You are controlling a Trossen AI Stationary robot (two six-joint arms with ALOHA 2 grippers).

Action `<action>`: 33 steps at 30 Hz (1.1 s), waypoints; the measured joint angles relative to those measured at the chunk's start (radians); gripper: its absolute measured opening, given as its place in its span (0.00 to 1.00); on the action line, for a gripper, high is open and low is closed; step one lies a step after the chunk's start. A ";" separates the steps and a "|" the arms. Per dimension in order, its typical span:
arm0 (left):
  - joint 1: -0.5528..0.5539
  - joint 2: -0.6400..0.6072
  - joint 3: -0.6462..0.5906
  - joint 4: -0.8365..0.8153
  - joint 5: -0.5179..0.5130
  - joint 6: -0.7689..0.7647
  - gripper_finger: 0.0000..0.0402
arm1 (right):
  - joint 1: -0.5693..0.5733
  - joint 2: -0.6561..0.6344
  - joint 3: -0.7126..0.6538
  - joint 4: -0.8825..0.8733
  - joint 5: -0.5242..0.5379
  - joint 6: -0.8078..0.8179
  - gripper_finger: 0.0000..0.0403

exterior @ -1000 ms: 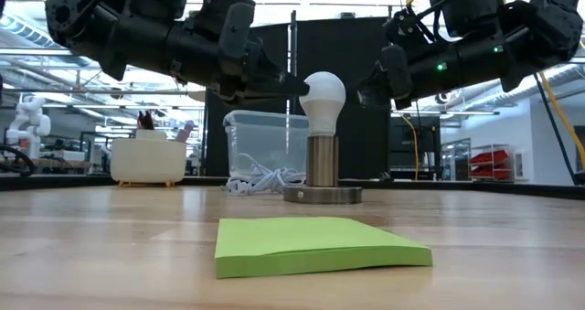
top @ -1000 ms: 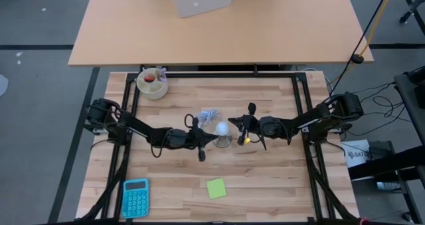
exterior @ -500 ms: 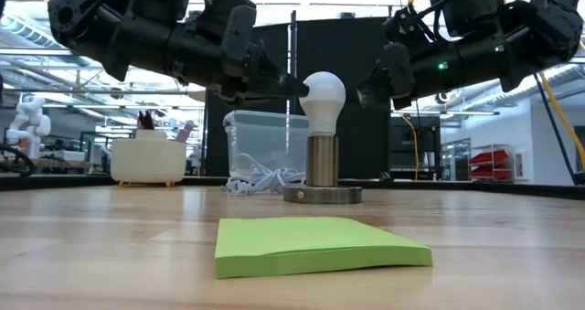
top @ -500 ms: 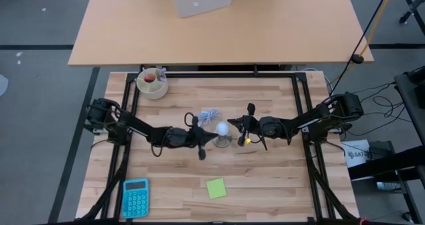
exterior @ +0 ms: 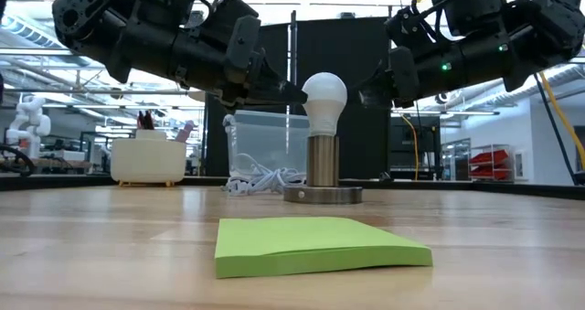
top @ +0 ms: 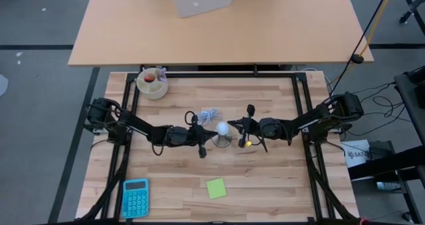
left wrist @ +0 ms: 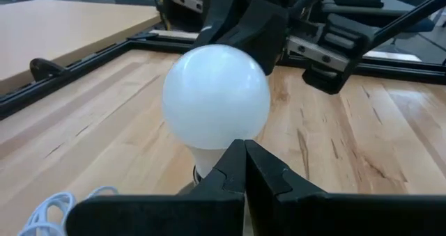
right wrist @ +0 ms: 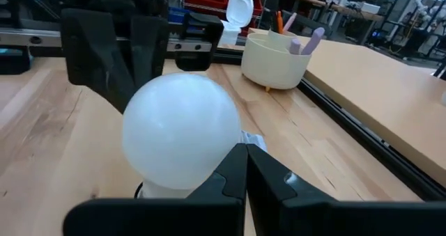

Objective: Screw lightbulb
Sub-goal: Insert the lightbulb into the lamp

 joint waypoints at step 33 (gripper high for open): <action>0.015 -0.009 0.000 -0.159 -0.105 -0.052 0.00 | 0.084 0.000 0.000 -0.102 0.057 0.012 0.00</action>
